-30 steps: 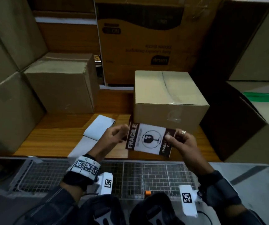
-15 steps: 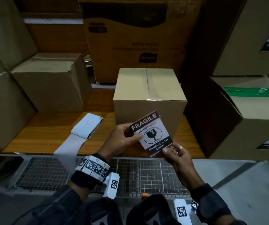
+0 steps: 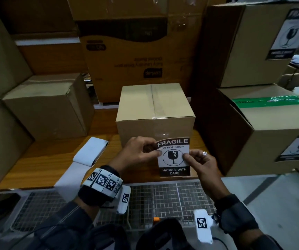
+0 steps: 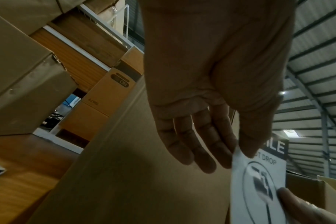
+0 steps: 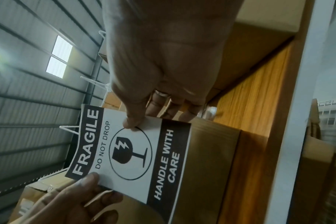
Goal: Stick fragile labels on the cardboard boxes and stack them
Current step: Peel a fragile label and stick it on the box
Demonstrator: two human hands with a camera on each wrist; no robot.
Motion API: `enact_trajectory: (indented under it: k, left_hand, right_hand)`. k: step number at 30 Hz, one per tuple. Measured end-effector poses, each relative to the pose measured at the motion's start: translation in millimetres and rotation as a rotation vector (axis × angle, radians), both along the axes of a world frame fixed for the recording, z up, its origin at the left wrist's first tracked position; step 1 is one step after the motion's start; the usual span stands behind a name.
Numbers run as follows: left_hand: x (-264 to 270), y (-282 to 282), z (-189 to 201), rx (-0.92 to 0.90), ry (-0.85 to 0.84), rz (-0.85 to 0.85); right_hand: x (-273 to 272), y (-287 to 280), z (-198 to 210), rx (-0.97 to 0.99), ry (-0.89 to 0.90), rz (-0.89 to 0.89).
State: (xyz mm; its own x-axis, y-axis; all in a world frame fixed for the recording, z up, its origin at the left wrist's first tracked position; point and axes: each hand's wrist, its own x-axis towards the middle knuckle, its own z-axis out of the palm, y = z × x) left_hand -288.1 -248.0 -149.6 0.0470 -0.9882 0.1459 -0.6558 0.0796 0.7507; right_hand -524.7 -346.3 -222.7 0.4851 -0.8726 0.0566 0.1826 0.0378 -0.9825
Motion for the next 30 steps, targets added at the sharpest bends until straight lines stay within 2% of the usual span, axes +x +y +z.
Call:
enact_trajectory:
  k: [7, 14, 17, 22, 26, 30]
  left_hand:
    - [8.4, 4.6, 4.8, -0.178, 0.018, 0.17]
    - [34.2, 19.1, 6.6, -0.504, 0.047, 0.467]
    - [50.4, 29.1, 11.6, -0.586, 0.011, 0.548]
    - [84.2, 31.2, 12.9, -0.557, -0.174, 0.527]
    - [98.7, 26.4, 20.0, -0.532, -0.289, 0.396]
    - [110.5, 18.0, 18.8, -0.479, -0.334, 0.302]
  right_hand:
    - [13.1, 3.4, -0.8, 0.084, -0.067, -0.075]
    - [39.1, 25.7, -3.4, 0.129, -0.048, -0.024]
    - [61.3, 34.7, -0.2, 0.148, -0.048, 0.013]
    - [97.2, 40.3, 9.5, 0.142, -0.055, 0.044]
    - [118.6, 40.2, 18.1, 0.153, -0.063, 0.022]
    - [131.3, 37.7, 19.2, 0.136, -0.055, -0.021]
